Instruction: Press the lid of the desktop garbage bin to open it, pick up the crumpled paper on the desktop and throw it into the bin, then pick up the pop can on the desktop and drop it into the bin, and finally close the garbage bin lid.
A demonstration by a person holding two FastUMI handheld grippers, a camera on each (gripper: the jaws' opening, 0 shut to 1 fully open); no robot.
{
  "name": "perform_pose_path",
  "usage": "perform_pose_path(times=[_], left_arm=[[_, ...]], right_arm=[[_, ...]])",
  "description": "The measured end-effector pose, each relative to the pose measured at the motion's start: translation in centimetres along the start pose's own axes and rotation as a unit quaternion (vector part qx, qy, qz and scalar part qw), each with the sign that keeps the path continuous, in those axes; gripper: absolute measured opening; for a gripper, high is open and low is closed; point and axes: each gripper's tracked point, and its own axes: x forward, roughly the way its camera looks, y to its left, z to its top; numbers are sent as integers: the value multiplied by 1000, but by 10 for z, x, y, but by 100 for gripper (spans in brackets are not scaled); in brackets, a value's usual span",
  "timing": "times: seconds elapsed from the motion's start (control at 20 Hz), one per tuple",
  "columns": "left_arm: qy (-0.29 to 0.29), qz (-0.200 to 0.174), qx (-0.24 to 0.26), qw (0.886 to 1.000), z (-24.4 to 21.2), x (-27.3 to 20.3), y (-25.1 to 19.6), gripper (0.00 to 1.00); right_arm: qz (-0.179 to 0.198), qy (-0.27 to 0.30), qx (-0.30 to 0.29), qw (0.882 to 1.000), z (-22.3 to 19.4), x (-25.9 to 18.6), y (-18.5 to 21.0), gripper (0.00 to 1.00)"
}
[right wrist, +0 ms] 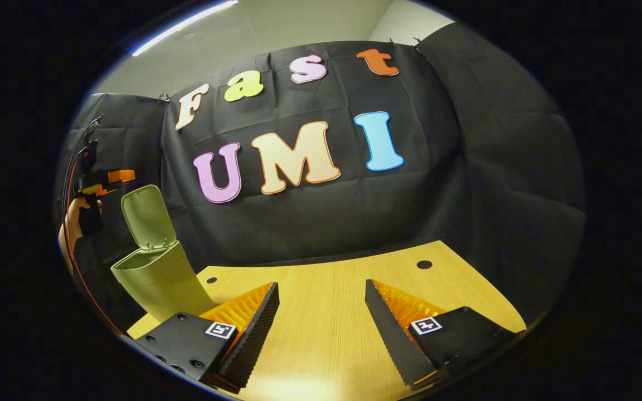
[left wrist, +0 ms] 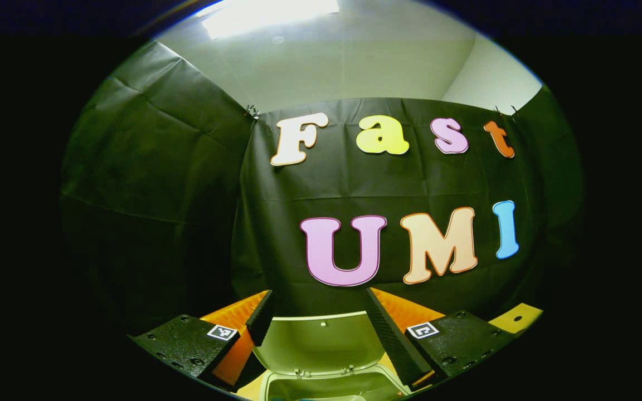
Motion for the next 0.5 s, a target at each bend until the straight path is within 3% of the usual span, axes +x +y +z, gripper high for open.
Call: perform_pose_path(times=[0.25, 0.5], left_arm=[[70, -11, 27, 997, -34, 37, 0, 97], [73, -26, 9, 997, -31, 28, -10, 94]], right_arm=[[-13, -1, 2, 1000, -3, -6, -5, 97], [-15, 0, 1, 1000, -3, -6, -7, 97]])
